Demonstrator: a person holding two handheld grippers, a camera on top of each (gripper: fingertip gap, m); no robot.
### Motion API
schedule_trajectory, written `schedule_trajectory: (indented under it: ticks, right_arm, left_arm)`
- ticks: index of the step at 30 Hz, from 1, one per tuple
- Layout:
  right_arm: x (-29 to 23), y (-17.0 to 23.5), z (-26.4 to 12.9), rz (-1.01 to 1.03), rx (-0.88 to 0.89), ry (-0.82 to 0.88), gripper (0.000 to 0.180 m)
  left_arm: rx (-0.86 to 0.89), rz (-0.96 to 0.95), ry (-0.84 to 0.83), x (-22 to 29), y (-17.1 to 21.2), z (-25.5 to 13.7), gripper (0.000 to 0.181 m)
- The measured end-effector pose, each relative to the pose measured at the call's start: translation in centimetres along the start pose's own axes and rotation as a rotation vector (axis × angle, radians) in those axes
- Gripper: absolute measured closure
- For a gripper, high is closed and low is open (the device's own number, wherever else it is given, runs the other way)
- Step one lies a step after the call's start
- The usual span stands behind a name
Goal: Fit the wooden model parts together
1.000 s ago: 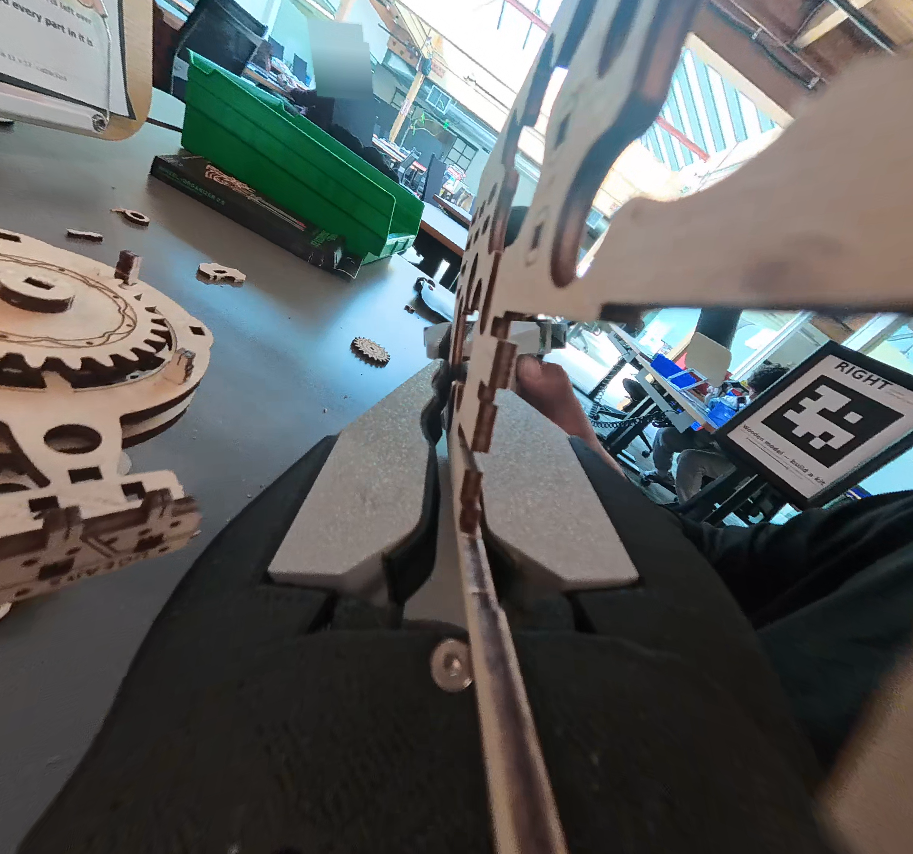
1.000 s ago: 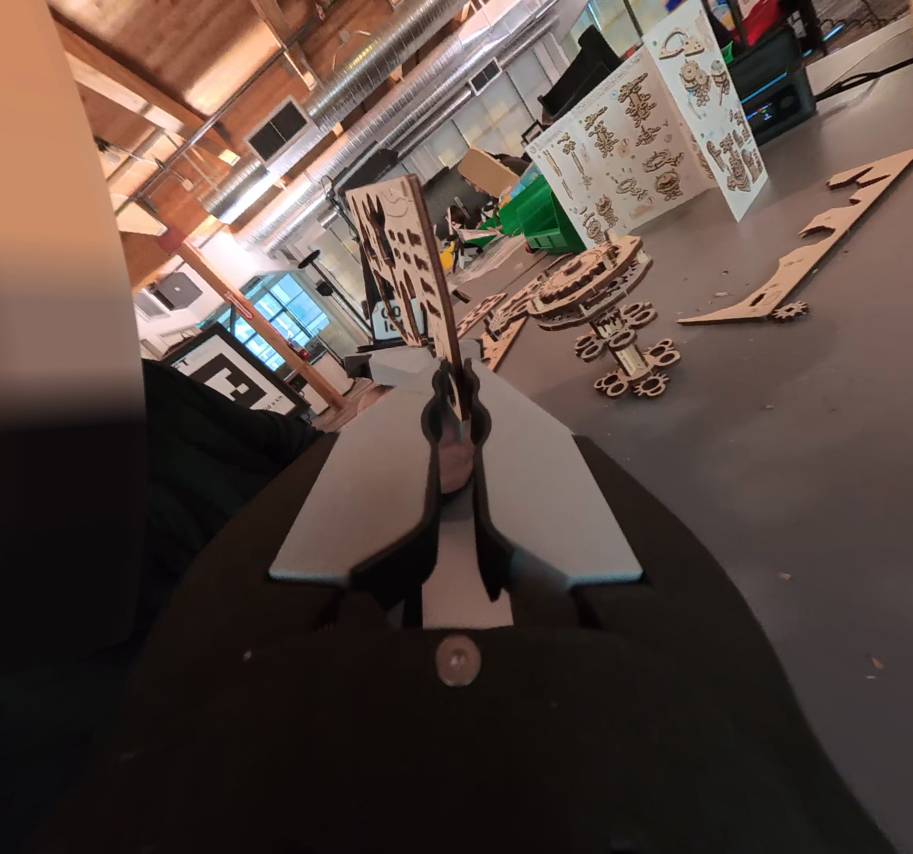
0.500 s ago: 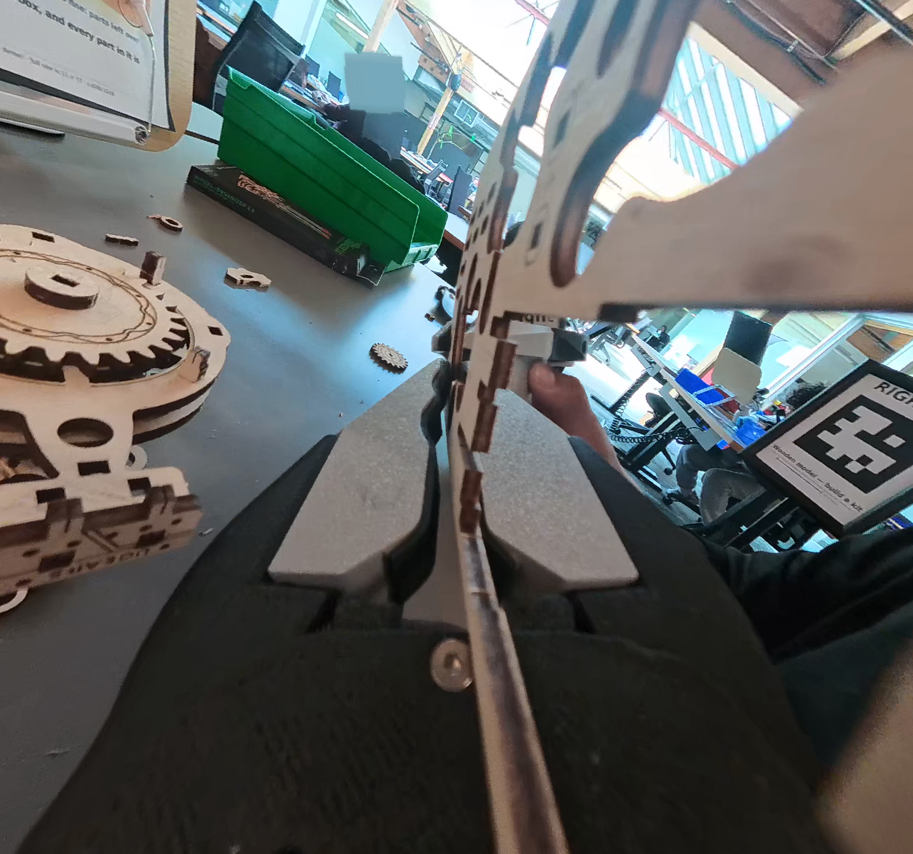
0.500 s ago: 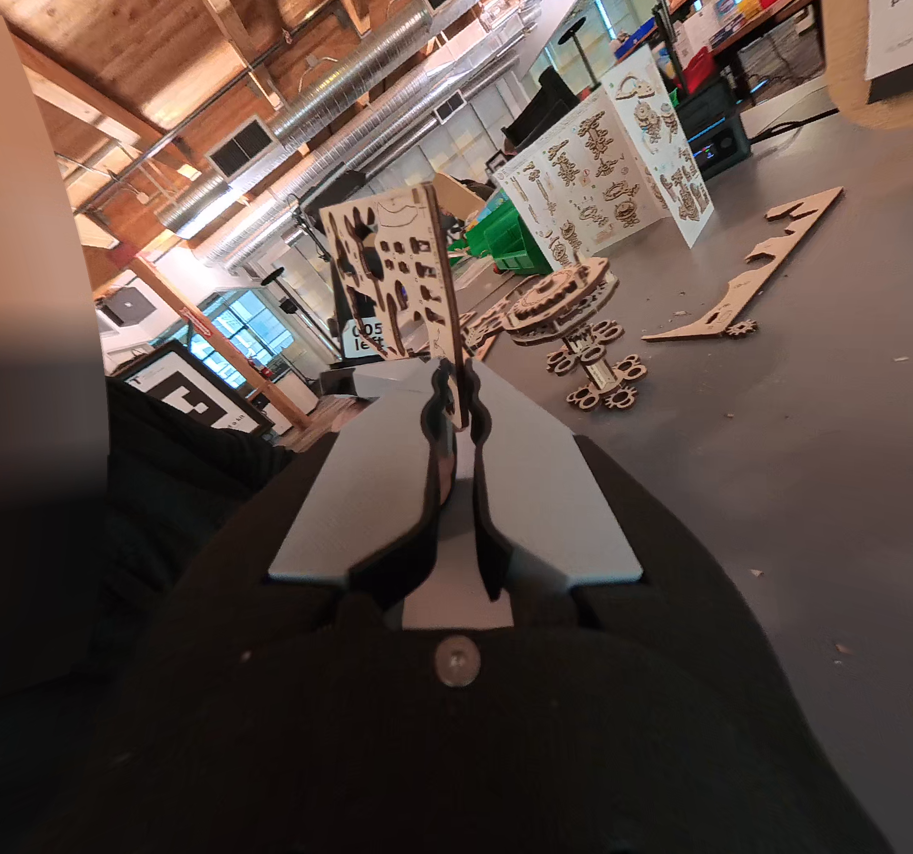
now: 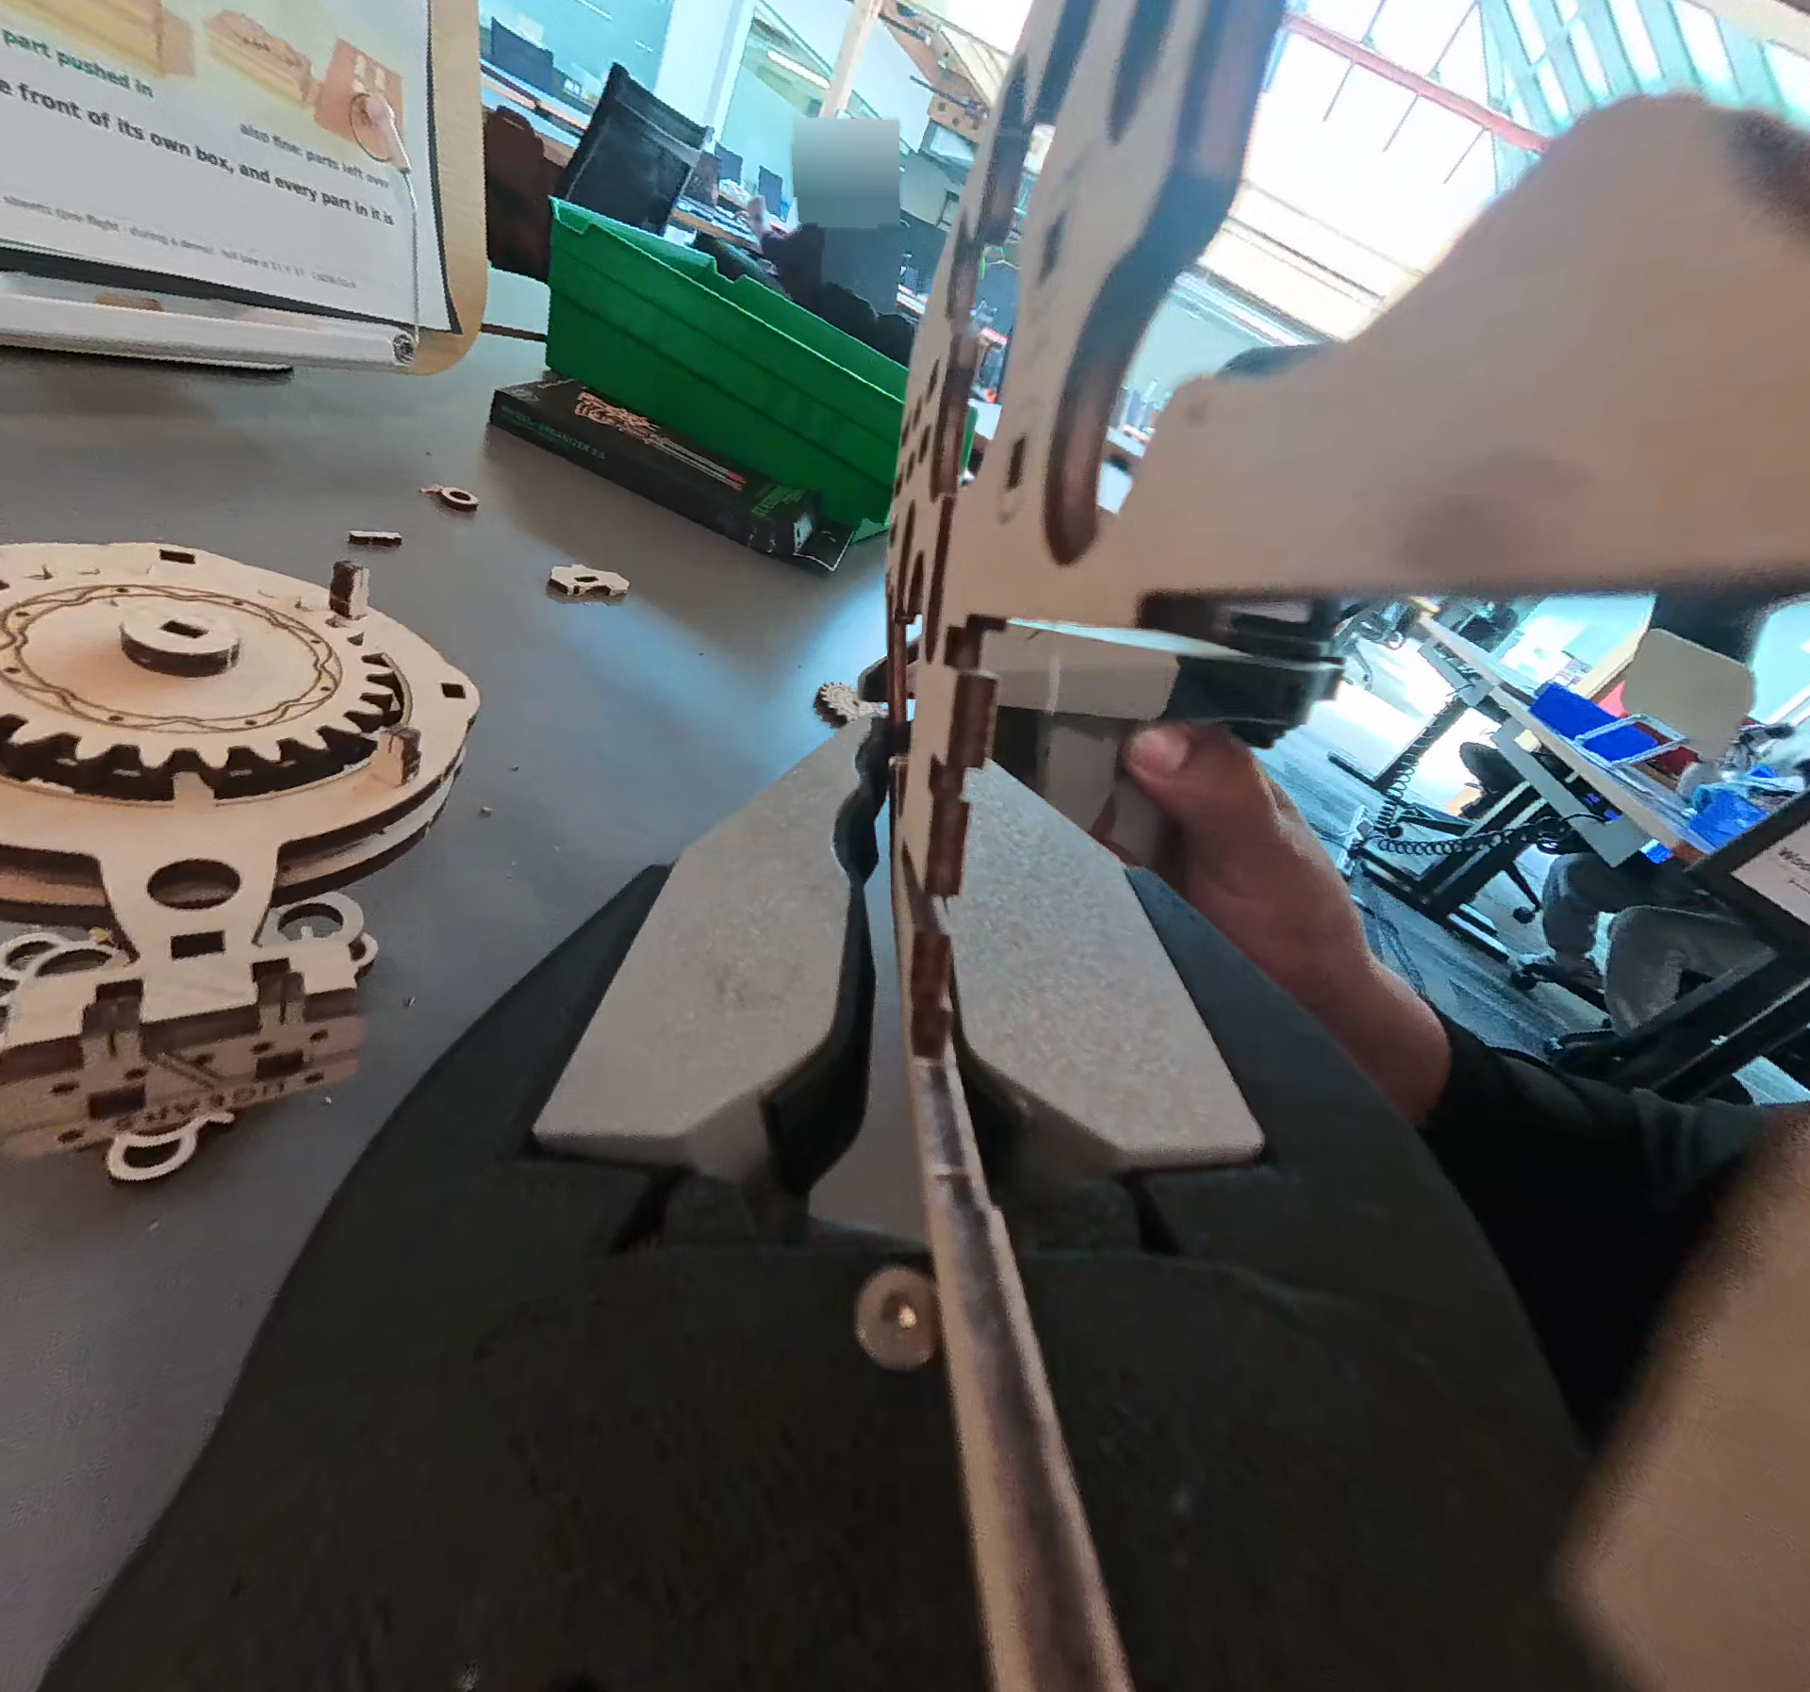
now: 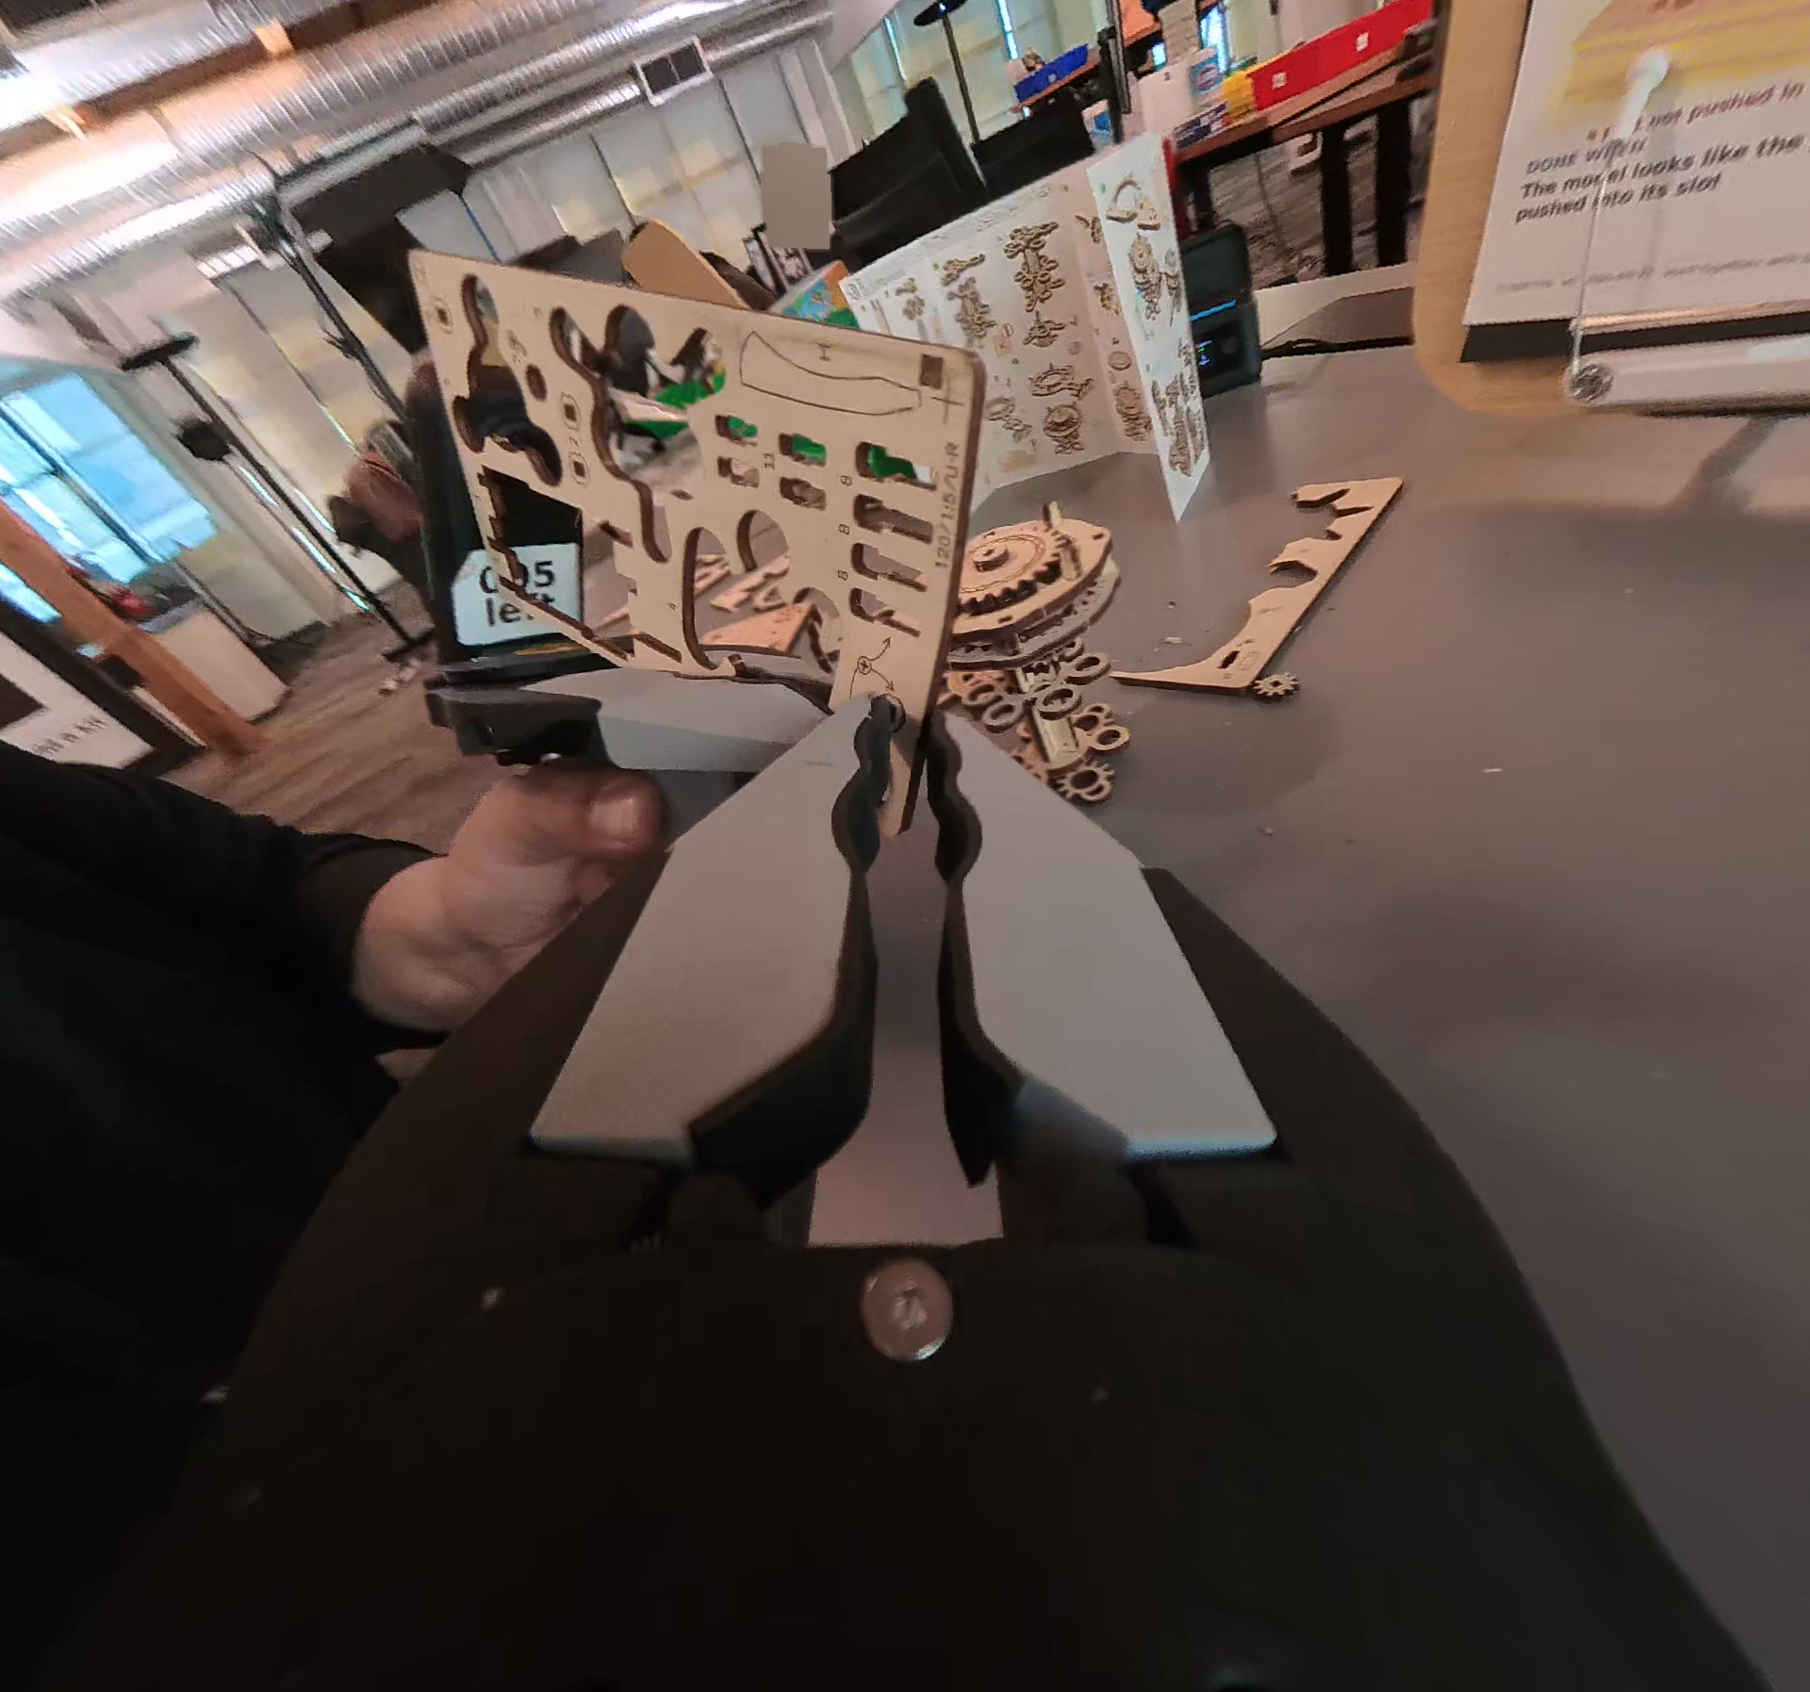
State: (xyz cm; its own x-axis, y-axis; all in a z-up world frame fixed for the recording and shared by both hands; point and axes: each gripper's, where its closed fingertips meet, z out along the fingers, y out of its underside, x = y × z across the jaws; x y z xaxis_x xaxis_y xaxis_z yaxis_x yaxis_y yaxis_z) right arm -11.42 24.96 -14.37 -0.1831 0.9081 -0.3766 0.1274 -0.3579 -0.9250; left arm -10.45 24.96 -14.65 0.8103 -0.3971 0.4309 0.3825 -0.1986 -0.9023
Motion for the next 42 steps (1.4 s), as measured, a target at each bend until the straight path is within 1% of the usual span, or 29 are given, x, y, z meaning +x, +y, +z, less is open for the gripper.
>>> schedule_trajectory:
  ticks: [3,5,6,7,9,10,11,14,16,20,22,24,25,28,30,32,34,37,42]
  right_arm:
    - [0.2,0.1,0.2,-0.099,-0.02,0.066,0.175]
    - [0.1,-0.2,0.3,-0.134,-0.01,0.076,0.175]
    - [-0.2,-0.6,0.3,-0.129,0.016,0.043,0.175]
    - [-0.4,-0.8,0.2,-0.06,0.035,-0.026,0.175]
    - [-0.6,-0.9,-0.1,0.141,0.056,-0.209,0.178]
    - [-0.6,-0.8,-0.4,0.202,0.062,-0.266,0.178]
    - [-0.6,-0.8,-0.5,0.219,0.073,-0.289,0.177]
    - [-0.4,-0.8,-0.4,0.158,0.057,-0.251,0.174]
    - [-0.4,-0.8,-0.4,0.139,0.043,-0.245,0.175]
    - [-0.3,-0.8,-0.2,0.159,0.047,-0.235,0.175]
    - [-0.4,-0.8,-0.2,0.192,0.044,-0.251,0.178]
    - [-0.2,-0.8,0.2,0.17,0.021,-0.204,0.178]
    - [0.0,-0.7,0.4,0.112,0.0,-0.136,0.177]
    - [0.5,-1.0,0.7,-0.161,-0.085,0.136,0.172]
    - [0.5,-1.2,0.7,-0.264,-0.13,0.239,0.174]
    - [0.3,-1.4,0.7,-0.301,-0.131,0.28,0.174]
    - [0.2,-1.4,0.7,-0.298,-0.121,0.281,0.173]
    - [0.0,-1.4,0.6,-0.286,-0.111,0.264,0.171]
    - [0.0,-1.6,0.1,-0.318,-0.096,0.292,0.164]
  left_arm:
    - [0.004,0.003,-0.021,-0.3,-0.1,0.0,0.181]
    - [0.019,0.023,-0.025,-0.3,-0.3,-0.1,0.181]
    - [0.039,0.016,-0.001,-0.1,-0.6,-0.2,0.18]
    - [0.054,-0.004,0.037,0.2,-0.8,-0.3,0.181]
    - [0.048,-0.08,0.118,0.5,-0.7,-0.1,0.181]
    - [0.036,-0.103,0.14,0.6,-0.6,0.0,0.181]
    - [0.03,-0.101,0.144,0.7,-0.5,0.1,0.181]
    - [0.037,-0.104,0.152,0.7,-0.6,0.0,0.181]
    - [0.041,-0.105,0.15,0.7,-0.6,0.0,0.181]
    - [0.04,-0.104,0.139,0.5,-0.6,0.0,0.181]
    - [0.043,-0.09,0.129,0.5,-0.7,0.0,0.181]
    - [0.046,-0.089,0.11,0.1,-0.7,0.0,0.181]
    - [0.045,-0.108,0.108,-0.1,-0.8,-0.1,0.181]
    - [0.045,-0.122,0.117,-0.7,-1.0,-0.2,0.18]
    - [0.036,-0.109,0.149,-0.6,-1.2,-0.2,0.18]
    - [0.034,-0.122,0.197,-0.5,-1.3,-0.3,0.181]
    - [0.028,-0.133,0.222,-0.4,-1.3,-0.3,0.181]
    - [0.025,-0.124,0.232,-0.1,-1.3,-0.4,0.181]
    - [0.027,-0.097,0.244,0.3,-1.3,-0.5,0.181]
